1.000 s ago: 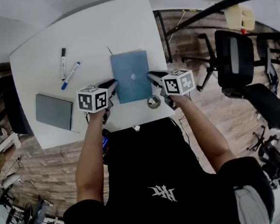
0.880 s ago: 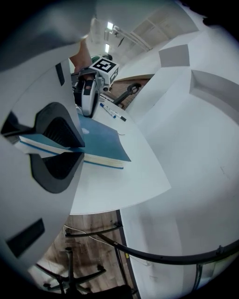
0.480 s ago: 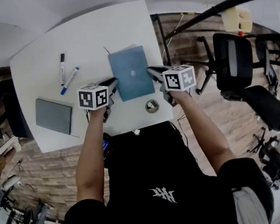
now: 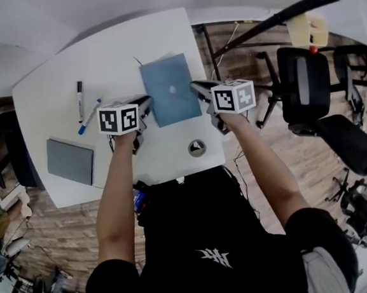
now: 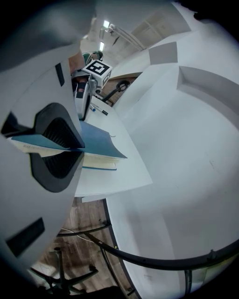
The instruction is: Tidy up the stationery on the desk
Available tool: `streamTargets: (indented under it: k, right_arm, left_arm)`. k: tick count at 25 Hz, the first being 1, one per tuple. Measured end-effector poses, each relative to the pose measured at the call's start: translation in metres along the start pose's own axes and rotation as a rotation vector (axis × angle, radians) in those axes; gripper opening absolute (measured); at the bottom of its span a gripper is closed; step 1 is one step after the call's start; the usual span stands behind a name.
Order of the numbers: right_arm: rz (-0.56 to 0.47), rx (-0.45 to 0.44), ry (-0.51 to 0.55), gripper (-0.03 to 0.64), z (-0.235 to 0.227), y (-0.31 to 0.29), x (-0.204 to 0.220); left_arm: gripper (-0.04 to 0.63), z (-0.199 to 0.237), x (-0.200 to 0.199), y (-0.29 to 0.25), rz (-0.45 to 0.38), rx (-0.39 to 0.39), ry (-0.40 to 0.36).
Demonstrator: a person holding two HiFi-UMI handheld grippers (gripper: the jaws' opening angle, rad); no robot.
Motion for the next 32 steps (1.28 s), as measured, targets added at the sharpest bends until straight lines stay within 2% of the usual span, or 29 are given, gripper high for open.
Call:
streamTargets:
  k: [14, 22, 32]
  right_arm:
    - [-0.053, -0.004, -0.038, 0.049, -0.051, -0.004, -0.079]
    - [-0.057, 0.009, -0.013, 0.049, -0.065, -0.005, -0.118]
    - [-0.079, -0.01, -0.04, 0.049, -0.07, -0.012, -0.142]
  left_arm:
    - [0.043, 0.014, -0.102, -0.006, -0.04, 0.013, 0.015]
    - [0.043, 0.02, -0.129, -0.011, -0.077, 0.024, 0.038]
    - [0.043, 0.031, -0.155, -0.006, -0.112, 0.027, 0.063]
Point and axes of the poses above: the fingertips, and each gripper's own axes: y backward along the fingers, z to its left, x out of its underside, the point moved 9 cm from there along y, backward along the fingers, and after that the axes turned 15 degrees about z, right-handed, at the moved point
